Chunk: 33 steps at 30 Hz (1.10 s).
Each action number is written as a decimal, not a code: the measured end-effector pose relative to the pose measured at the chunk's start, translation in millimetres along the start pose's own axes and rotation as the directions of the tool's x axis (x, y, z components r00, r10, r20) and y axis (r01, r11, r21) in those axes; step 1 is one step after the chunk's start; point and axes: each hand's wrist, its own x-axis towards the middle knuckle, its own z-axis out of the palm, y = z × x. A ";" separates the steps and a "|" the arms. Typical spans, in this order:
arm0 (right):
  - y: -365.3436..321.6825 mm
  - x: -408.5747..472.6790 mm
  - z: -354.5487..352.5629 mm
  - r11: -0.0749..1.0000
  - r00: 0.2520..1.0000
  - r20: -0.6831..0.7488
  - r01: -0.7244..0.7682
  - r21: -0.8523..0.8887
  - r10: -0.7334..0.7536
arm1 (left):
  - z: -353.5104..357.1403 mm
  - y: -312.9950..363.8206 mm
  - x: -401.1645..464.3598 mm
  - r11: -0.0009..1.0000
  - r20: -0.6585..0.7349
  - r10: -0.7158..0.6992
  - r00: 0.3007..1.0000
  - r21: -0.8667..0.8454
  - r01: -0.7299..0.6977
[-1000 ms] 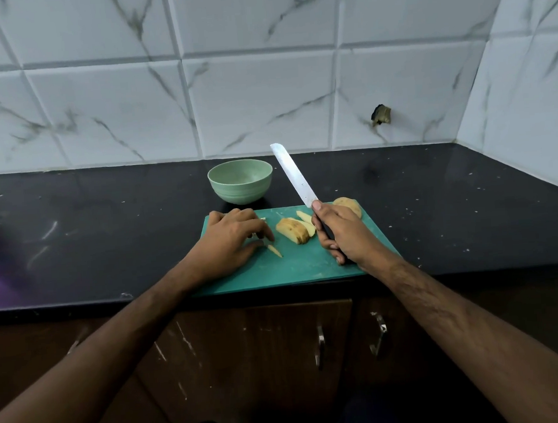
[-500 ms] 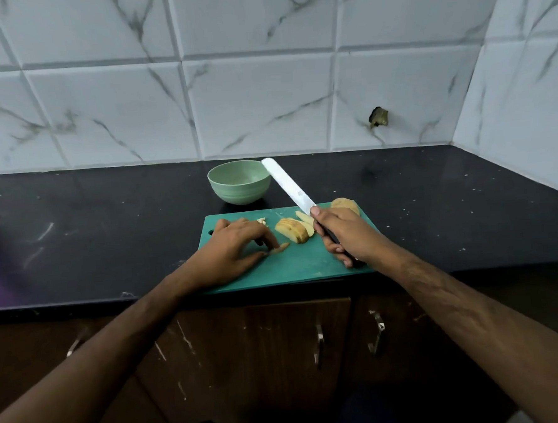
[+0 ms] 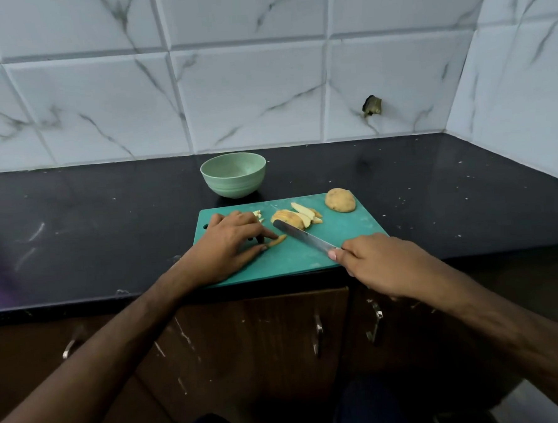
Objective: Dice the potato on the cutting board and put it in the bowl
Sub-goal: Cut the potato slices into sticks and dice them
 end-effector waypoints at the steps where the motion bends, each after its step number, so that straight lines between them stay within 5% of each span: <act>1: 0.3 -0.4 1.6 1.000 1.000 -0.015 0.003 -0.019 -0.003 | -0.4 0.4 0.1 1.000 0.000 0.001 1.000 -0.003 -0.001; 33: -16.3 3.4 26.4 0.981 0.983 -0.140 0.093 -0.170 -0.117 | -4.5 4.8 -0.1 0.999 -0.005 -0.028 1.000 -0.036 0.028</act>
